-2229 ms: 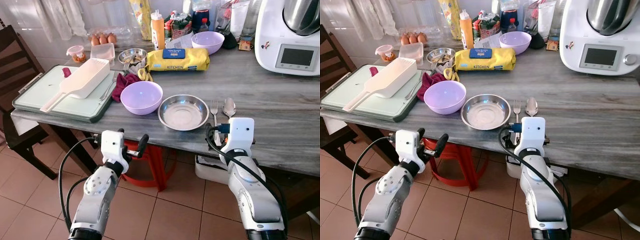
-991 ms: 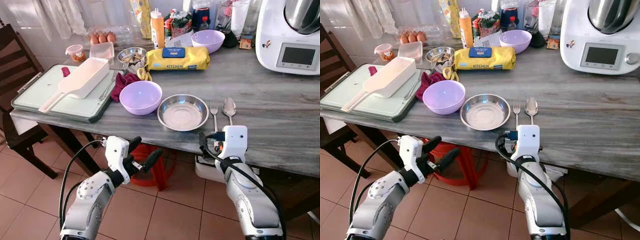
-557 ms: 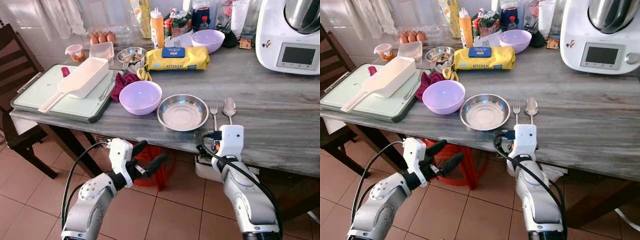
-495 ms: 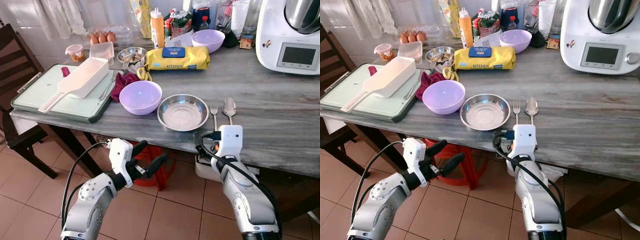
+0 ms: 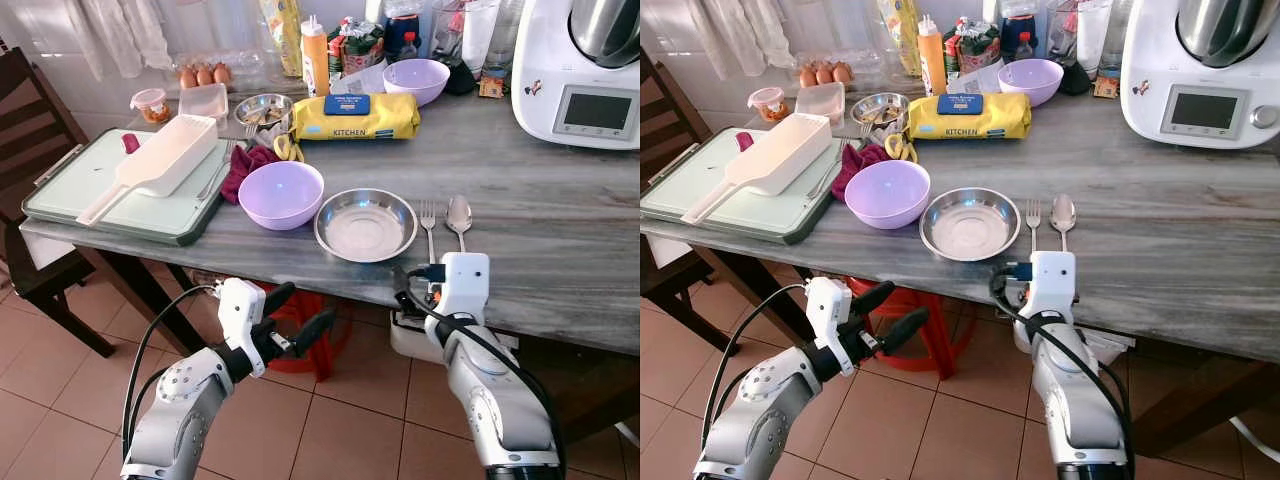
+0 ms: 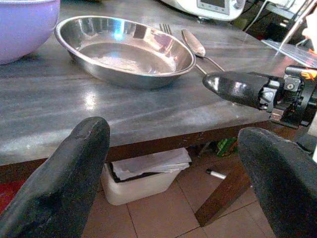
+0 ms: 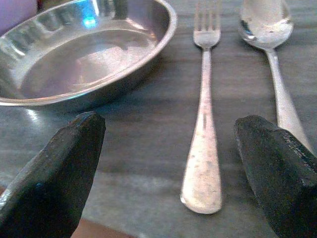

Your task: Setting the table

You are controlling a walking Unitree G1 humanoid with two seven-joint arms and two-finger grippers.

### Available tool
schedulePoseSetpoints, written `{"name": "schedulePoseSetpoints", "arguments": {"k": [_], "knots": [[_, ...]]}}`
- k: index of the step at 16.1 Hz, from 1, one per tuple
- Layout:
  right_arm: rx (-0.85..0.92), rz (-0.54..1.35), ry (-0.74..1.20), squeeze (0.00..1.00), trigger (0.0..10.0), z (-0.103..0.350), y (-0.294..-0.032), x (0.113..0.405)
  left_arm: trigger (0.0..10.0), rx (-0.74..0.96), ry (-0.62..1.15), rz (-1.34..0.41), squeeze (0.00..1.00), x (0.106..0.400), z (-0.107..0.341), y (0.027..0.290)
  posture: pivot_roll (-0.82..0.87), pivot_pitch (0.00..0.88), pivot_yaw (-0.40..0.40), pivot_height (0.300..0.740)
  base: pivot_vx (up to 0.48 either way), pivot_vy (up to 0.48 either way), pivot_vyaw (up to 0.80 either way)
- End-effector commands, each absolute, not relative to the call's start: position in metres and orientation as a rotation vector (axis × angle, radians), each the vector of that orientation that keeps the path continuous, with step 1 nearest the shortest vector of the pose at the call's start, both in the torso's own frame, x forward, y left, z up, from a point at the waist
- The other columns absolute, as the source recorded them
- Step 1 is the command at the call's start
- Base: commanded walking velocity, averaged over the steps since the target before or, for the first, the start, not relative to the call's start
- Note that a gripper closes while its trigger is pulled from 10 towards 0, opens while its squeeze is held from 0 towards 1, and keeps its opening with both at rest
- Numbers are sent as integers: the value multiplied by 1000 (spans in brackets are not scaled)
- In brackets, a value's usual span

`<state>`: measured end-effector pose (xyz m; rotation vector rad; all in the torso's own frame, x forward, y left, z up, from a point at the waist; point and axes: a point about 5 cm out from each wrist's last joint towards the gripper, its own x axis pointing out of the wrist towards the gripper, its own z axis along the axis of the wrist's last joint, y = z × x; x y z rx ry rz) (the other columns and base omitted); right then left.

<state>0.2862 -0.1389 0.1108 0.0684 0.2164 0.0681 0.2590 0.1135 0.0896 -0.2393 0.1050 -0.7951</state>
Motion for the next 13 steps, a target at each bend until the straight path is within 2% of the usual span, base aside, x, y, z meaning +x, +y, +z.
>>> {"name": "schedulePoseSetpoints", "arguments": {"k": [1,13], "knots": [[67,55,197,0,10000,115,-139,285,10000,-232,114,-800,0,259,88,115,-102,87,128,740,0,0,0],[109,103,246,0,10000,107,-128,287,10000,-221,127,-794,0,256,85,117,-90,90,128,740,0,0,0]]}}
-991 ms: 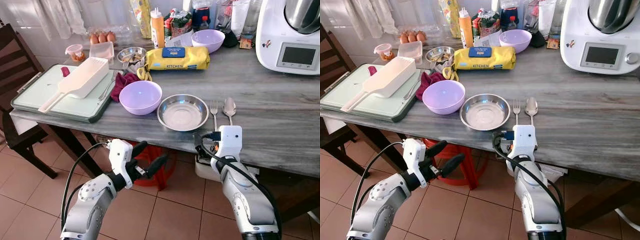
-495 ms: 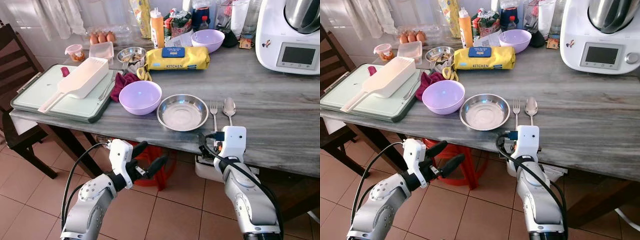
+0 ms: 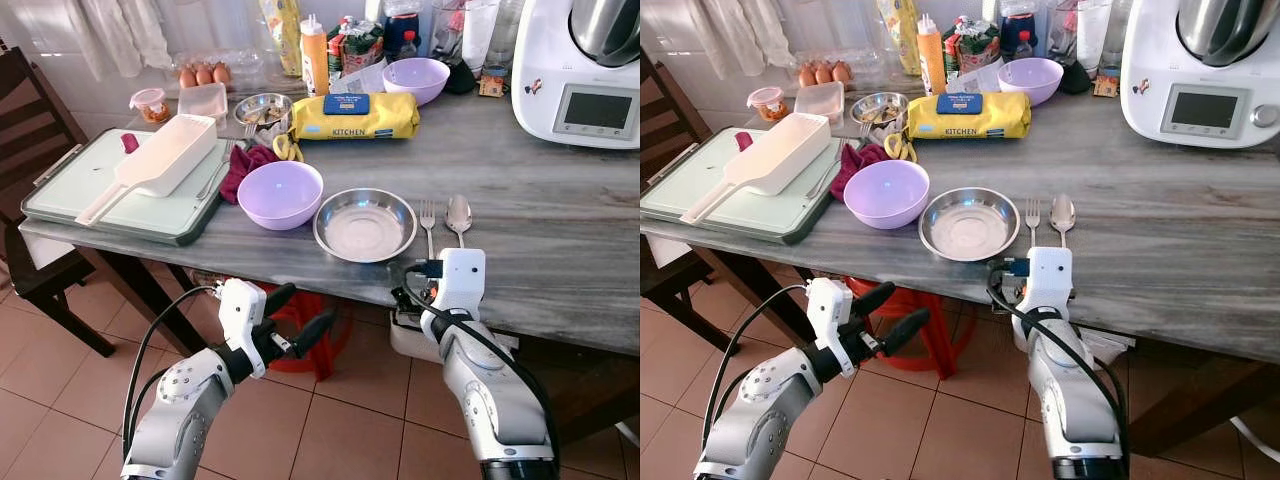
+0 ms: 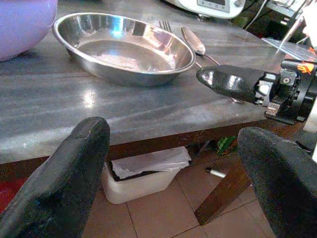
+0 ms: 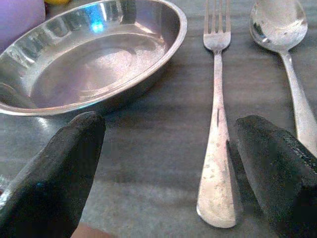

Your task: Setting the table

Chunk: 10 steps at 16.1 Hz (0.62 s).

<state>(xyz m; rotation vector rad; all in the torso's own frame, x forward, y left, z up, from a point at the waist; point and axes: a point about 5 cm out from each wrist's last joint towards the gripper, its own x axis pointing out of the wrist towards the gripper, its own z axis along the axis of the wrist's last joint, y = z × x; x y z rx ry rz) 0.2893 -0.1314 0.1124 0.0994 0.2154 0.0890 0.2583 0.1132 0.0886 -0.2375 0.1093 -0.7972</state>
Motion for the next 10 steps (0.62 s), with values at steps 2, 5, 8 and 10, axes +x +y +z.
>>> {"name": "schedulePoseSetpoints", "arguments": {"k": [2,5,8,10], "knots": [[115,98,254,0,10000,105,-130,286,10000,-220,128,-794,0,256,85,117,-93,91,129,740,0,0,0],[117,90,256,0,10000,105,-132,285,10000,-219,128,-796,0,257,84,117,-97,91,131,740,0,0,0],[133,91,265,0,10000,104,-132,284,10000,-216,131,-793,0,257,82,117,-94,89,130,740,0,0,0],[149,98,267,0,10000,104,-130,284,10000,-216,133,-790,0,257,81,118,-93,90,129,740,0,0,0]]}}
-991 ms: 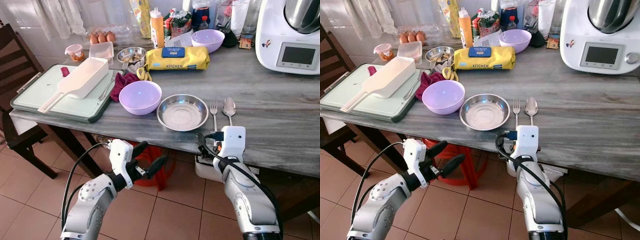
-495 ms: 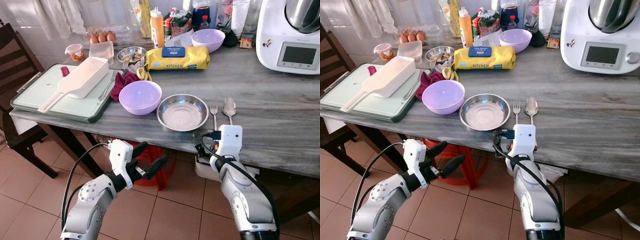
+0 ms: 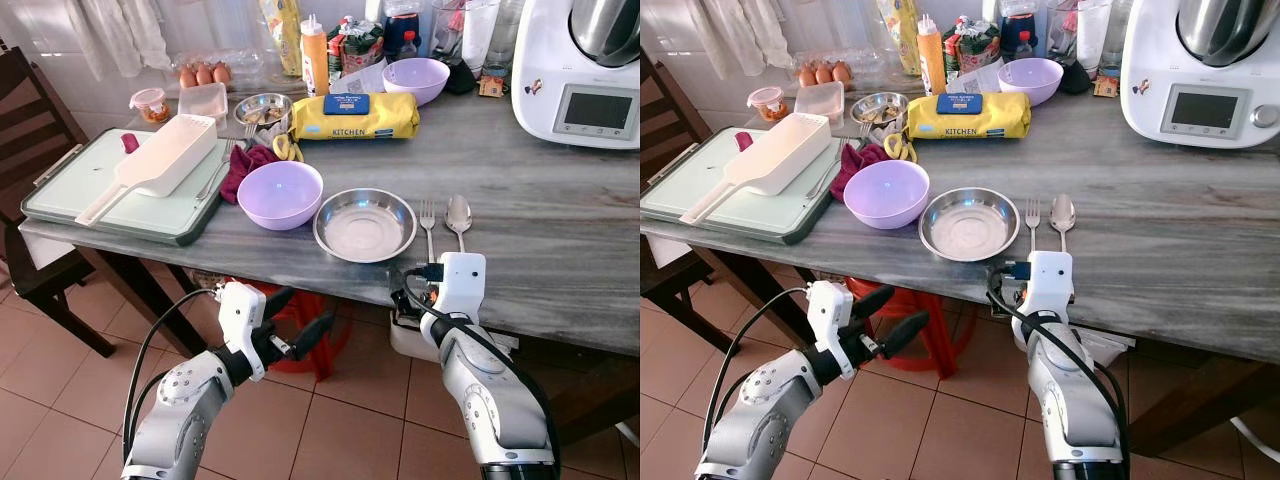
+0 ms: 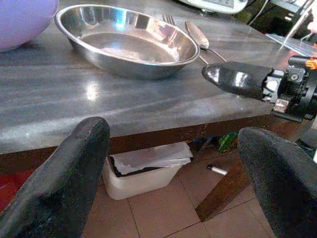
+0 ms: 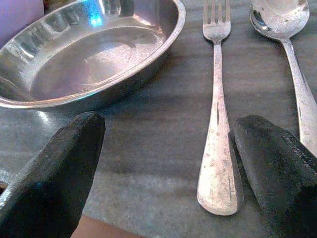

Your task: Setting the table

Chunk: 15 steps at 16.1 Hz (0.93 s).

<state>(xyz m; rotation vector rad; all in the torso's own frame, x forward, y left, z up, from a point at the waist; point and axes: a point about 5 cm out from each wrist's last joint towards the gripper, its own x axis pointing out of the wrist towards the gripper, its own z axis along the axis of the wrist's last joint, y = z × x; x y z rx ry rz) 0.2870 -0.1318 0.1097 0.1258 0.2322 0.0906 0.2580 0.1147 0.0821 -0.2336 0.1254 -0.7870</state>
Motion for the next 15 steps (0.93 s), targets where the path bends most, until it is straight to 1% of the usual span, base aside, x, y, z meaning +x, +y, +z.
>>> {"name": "schedulePoseSetpoints", "arguments": {"k": [1,15], "knots": [[160,106,263,0,10000,106,-128,285,10000,-214,135,-788,0,257,79,118,-91,90,129,740,0,0,0],[211,176,231,0,10000,115,-117,287,10000,-210,143,-789,0,257,71,119,-89,91,132,740,0,0,0]]}}
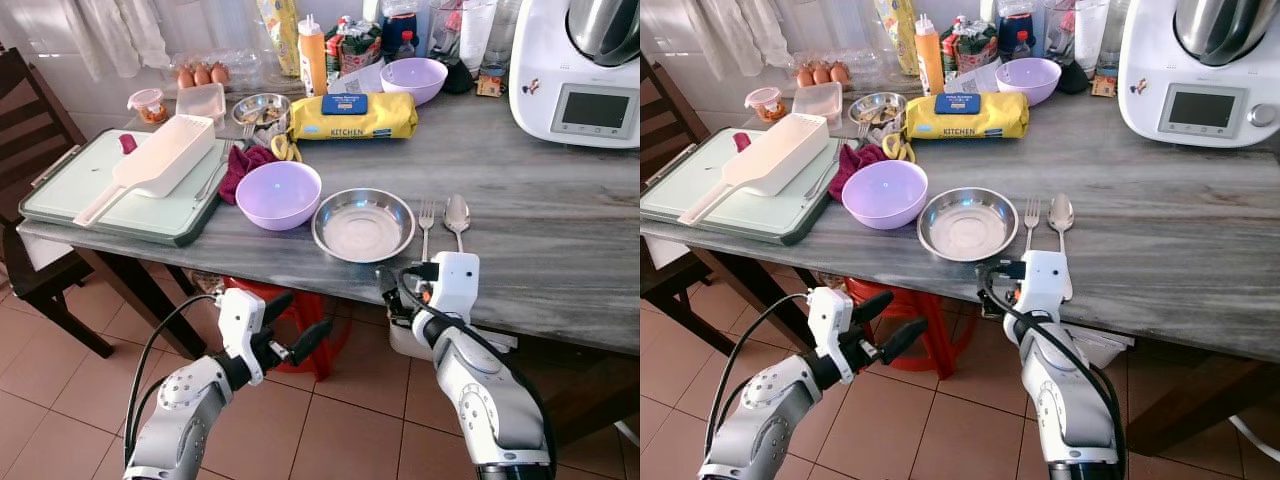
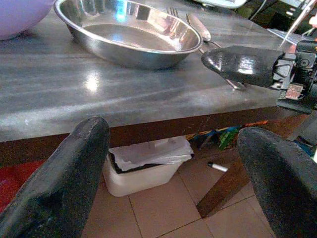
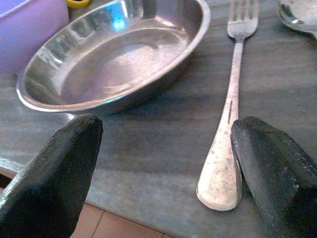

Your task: Setting the table

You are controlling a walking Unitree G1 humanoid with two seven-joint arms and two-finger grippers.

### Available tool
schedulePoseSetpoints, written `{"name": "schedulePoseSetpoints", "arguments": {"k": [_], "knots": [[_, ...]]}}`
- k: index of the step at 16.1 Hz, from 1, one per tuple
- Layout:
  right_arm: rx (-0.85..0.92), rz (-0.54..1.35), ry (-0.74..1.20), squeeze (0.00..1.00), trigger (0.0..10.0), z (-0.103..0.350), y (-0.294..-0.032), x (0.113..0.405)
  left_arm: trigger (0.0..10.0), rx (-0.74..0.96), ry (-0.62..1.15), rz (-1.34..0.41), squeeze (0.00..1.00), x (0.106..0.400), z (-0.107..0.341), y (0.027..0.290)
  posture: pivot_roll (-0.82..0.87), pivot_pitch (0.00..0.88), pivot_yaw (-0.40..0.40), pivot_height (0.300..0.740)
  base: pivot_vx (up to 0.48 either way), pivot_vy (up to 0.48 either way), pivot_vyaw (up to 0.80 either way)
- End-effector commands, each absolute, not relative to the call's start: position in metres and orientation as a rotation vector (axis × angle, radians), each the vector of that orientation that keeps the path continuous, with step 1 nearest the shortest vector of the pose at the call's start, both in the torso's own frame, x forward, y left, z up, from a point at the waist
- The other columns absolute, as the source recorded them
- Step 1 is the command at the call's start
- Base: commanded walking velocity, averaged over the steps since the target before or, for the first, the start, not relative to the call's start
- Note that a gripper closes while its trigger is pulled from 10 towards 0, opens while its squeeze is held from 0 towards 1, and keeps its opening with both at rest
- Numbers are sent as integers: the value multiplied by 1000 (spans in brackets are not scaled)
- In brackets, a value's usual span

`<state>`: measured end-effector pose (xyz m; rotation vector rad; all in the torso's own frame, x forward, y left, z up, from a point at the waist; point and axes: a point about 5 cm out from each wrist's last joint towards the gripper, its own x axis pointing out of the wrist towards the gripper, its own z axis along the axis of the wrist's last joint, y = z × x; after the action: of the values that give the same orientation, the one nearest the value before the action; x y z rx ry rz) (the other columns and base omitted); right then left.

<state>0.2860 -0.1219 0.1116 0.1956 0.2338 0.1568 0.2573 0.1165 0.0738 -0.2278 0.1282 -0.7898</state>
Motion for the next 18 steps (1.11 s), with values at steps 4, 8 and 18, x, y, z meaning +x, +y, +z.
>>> {"name": "schedulePoseSetpoints", "arguments": {"k": [4,8,18], "knots": [[210,176,232,0,10000,114,-118,287,10000,-222,140,-803,0,257,71,120,-92,92,132,740,0,0,0],[210,175,230,0,10000,114,-119,287,10000,-223,137,-810,0,257,71,118,-93,91,132,740,0,0,0],[54,127,97,0,10000,144,-141,271,10000,-226,178,-803,0,257,44,130,-113,89,128,740,0,0,0]]}}
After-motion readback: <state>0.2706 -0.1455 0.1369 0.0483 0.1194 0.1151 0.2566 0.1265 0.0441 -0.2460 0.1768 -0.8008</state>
